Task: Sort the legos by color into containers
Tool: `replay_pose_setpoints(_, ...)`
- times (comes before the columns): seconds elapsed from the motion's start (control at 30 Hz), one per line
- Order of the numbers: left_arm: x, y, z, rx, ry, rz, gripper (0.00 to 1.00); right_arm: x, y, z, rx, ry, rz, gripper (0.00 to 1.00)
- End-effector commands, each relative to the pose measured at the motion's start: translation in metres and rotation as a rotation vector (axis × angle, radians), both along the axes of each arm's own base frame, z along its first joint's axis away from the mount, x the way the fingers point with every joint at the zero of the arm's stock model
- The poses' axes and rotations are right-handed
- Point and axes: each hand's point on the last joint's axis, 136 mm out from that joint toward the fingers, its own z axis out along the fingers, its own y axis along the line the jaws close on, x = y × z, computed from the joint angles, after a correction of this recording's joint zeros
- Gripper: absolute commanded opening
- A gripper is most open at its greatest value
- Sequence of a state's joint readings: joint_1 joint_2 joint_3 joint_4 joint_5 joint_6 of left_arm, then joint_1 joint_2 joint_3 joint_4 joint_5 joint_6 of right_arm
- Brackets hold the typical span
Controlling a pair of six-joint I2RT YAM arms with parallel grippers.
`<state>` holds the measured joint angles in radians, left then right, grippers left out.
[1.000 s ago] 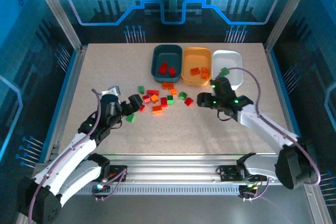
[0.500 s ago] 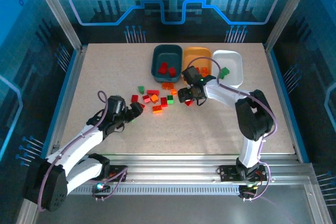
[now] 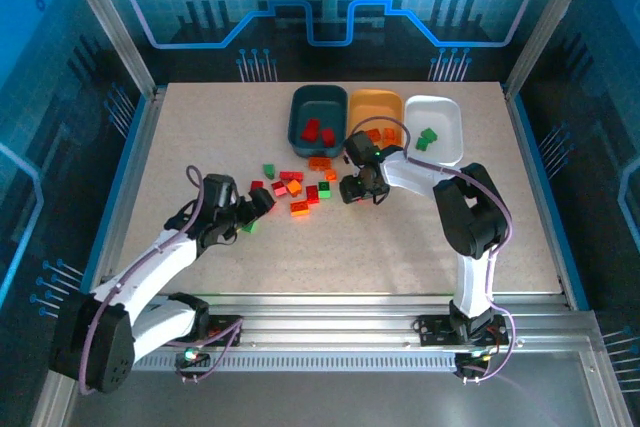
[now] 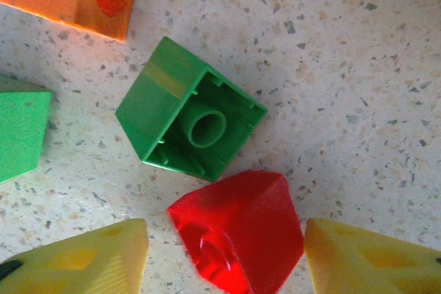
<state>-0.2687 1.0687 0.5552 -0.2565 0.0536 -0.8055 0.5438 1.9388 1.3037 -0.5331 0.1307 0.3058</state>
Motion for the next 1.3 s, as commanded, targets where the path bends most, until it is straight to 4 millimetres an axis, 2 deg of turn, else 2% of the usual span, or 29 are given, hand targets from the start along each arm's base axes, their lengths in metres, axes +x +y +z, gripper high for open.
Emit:
replay_pose_setpoints(0.0,0.005,-0.006,0.007,-0.019,0.0,-0.04,0.99,-0.004,-0.004,-0.016,0.006,0.045,0.0,0.58)
replay_pose_setpoints(0.2,0.01,-0.012,0.004,-0.036,0.022,-0.057,0.99,-0.01,-0.007,-0.014,0.012,0.046,-0.01,0.43)
replay_pose_setpoints(0.43,0.015,-0.014,0.003,-0.035,0.03,-0.074,0.99,-0.014,-0.008,0.002,0.034,-0.011,-0.02,0.34)
replay_pose_setpoints(0.7,0.03,-0.003,0.022,-0.016,-0.005,-0.049,0.99,-0.017,-0.001,0.047,0.067,-0.115,-0.007,0.32)
replay_pose_setpoints(0.87,0.039,0.024,0.029,-0.02,0.007,0.052,0.99,-0.015,0.005,0.088,0.117,-0.187,0.009,0.33)
replay_pose_setpoints(1.0,0.039,0.037,0.017,-0.117,0.049,0.159,0.99,-0.006,0.017,0.116,0.169,-0.233,0.029,0.33)
replay_pose_setpoints(1.13,0.038,0.03,0.002,-0.204,0.1,0.174,0.99,0.015,0.038,0.129,0.214,-0.255,0.05,0.33)
replay_pose_setpoints(1.27,0.036,0.02,-0.004,-0.255,0.146,0.156,0.99,0.041,0.058,0.137,0.245,-0.277,0.067,0.33)
